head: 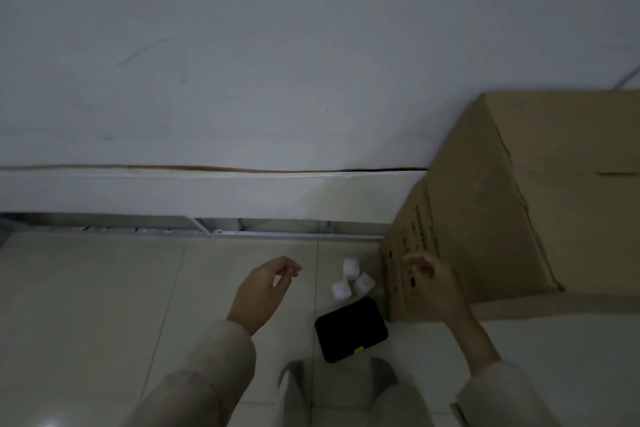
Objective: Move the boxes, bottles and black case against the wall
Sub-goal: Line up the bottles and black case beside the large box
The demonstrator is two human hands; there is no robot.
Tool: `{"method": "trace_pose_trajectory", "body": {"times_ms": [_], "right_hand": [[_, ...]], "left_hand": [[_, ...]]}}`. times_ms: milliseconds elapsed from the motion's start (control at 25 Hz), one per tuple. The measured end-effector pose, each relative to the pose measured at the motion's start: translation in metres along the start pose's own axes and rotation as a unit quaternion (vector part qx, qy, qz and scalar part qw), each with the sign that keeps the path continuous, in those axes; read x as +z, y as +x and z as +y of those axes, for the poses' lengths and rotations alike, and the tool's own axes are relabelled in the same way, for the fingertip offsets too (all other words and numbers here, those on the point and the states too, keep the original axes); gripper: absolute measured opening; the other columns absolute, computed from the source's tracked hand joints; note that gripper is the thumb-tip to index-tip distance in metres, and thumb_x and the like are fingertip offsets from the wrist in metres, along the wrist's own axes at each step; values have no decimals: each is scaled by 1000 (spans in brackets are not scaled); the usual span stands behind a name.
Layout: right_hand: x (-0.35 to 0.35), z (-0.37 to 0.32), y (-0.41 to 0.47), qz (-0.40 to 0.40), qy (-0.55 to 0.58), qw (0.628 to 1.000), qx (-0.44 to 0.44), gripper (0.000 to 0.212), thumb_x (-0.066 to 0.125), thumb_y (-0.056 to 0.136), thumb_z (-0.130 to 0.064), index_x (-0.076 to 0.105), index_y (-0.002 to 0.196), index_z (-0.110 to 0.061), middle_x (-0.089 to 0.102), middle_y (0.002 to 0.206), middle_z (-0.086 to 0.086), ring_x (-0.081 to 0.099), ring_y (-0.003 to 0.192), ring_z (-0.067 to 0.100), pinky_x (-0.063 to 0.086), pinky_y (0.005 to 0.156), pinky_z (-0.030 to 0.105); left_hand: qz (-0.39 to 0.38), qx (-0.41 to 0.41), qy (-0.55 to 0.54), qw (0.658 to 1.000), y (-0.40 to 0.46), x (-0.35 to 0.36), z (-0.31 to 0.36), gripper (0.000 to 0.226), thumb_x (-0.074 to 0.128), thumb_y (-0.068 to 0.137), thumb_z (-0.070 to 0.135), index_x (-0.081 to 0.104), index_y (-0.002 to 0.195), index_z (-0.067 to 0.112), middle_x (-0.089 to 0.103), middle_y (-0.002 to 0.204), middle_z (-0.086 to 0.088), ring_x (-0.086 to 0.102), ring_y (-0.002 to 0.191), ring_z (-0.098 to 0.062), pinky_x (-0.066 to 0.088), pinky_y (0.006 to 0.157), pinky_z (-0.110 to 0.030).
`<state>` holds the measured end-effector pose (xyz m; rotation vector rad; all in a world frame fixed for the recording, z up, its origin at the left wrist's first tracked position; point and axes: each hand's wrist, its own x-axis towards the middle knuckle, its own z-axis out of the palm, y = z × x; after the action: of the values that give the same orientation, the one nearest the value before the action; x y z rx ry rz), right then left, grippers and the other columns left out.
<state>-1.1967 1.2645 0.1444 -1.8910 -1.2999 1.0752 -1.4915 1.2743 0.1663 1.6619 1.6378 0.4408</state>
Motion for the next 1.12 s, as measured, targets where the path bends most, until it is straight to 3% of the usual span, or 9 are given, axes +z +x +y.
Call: {"method": "trace_pose_trajectory", "body": {"times_ms": [240,360,480,560,640,720,800,960,1120], "right_hand": [[61,87,12,-3,-6,996,91,28,50,86,10,59,93,-16,61,86,1,56,88,21,43,74,10],[103,152,38,-7,-30,996,82,30,54,84,8,58,95,-20,61,94,2,57,92,13,43,80,9],[152,233,76,-36,-21,994,101,33,53,87,-2,55,110,-25,59,103,-4,55,103,17,49,95,36],[186,289,107,-52,-31,995,85,44,57,86,-7,45,125,-23,52,124,1,48,119,19,41,105,43],[217,342,135,-65,-55,994,69,64,60,85,-13,27,138,-22,35,141,-2,31,133,15,27,114,32],[243,385,161,-67,-99,992,34,80,65,83,-19,9,140,-29,20,136,-20,13,127,-4,8,109,7],[263,422,178,-65,-102,992,-18,90,71,78,-22,1,132,-37,13,133,-27,9,123,-13,1,103,-1],[285,471,202,-31,-68,992,-101,87,73,71,-37,12,130,-56,23,133,-42,21,124,-26,15,101,-5],[296,487,212,7,33,994,-107,82,74,65,-40,24,126,-61,42,134,-28,39,129,-3,37,109,32]], "left_hand": [[-52,14,22,998,67,57,-75,20,49,92,12,59,86,29,66,87,12,60,81,3,38,64,0],[-71,13,15,997,105,118,-125,20,49,91,11,59,87,28,63,86,17,54,85,17,37,66,2],[-75,31,14,997,149,197,-183,20,51,91,11,60,89,28,62,87,17,56,82,14,37,65,0],[-77,38,21,996,178,250,-219,16,51,91,13,62,97,24,63,95,12,57,87,4,38,69,-5],[-80,60,36,994,209,303,-258,18,54,89,16,60,106,21,61,103,8,57,98,-8,44,81,-20],[-91,88,28,991,244,343,-291,28,59,87,18,54,114,21,58,109,6,54,105,-13,47,91,-30],[-120,109,18,987,279,372,-316,45,65,82,20,47,124,19,52,120,2,50,111,-15,43,96,-30],[-208,149,-7,967,327,405,-334,74,77,70,30,35,130,31,40,129,11,42,117,-9,37,93,-24],[-252,176,-41,951,333,425,-335,74,77,68,34,30,124,43,40,129,14,42,119,-8,40,93,-25]]}}
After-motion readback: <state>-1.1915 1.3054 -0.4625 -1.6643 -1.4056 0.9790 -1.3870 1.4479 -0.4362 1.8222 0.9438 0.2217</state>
